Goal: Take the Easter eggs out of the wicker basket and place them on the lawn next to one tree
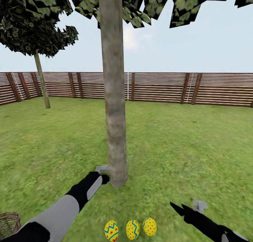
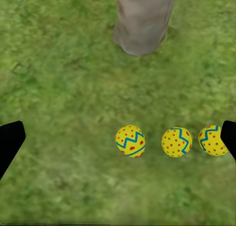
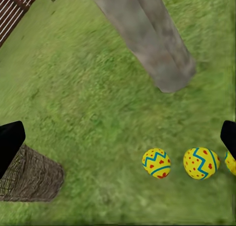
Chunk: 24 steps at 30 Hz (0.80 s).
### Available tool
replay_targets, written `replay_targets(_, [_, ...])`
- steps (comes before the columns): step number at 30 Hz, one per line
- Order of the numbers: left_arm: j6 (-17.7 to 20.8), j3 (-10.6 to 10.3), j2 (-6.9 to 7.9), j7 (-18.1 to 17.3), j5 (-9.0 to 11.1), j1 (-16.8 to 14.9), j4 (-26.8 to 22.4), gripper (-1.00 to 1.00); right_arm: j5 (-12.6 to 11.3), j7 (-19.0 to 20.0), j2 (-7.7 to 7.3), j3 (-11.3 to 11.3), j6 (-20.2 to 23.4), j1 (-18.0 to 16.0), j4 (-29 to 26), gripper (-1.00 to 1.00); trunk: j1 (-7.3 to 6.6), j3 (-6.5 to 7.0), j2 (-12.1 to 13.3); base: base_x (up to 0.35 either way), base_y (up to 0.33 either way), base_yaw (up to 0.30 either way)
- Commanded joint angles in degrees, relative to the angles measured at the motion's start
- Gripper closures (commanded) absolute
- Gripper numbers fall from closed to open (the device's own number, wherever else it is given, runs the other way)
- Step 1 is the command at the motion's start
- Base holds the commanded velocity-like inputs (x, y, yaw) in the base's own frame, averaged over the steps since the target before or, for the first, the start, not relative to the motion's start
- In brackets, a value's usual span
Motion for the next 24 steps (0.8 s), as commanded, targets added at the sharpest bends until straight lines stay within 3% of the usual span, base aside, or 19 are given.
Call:
replay_targets(1, [-1.31,-0.41,0.05,0.0,0.58,-0.04,1.74,-1.0,-0.43,-0.92,0.0,-0.06,0.15,0.25,0.78,-1.0,-0.2,0.08,0.32,0.0,0.0,0.0])
replay_targets(6, [-8.74,-0.44,0.11,-6.24,0.47,0.11,12.33,-1.0,-0.43,-6.14,-0.16,-0.09,-2.45,2.54,7.13,-1.0,-1.3,0.98,2.32,0.0,0.0,0.0])
replay_targets(8, [-12.88,-0.5,0.54,-10.12,0.43,2.37,17.03,-1.0,0.11,-8.27,-0.27,-0.02,-5.5,4.14,11.42,-1.0,-1.74,1.34,3.12,0.0,0.0,0.0])
replay_targets(14, [-17.17,-0.53,2.11,-11.69,0.41,7.19,18.99,-1.0,3.74,-10.87,0.05,0.03,-8.22,5.06,17.34,-1.0,-3.06,2.41,5.53,0.0,0.0,0.0])
replay_targets(20, [-21.84,-0.54,4.28,-12.07,0.41,13.35,19.48,-1.0,5.17,-14.05,0.19,0.0,-14.65,5.27,27.06,-1.0,-4.38,3.49,7.94,0.0,0.0,0.0])
replay_targets(24, [-24.43,-0.59,5.17,-12.11,0.36,16.46,19.63,-1.0,5.4,-14.62,0.14,-0.07,-16.63,5.29,32.07,-1.0,-5.26,4.21,9.54,0.0,0.0,0.0])
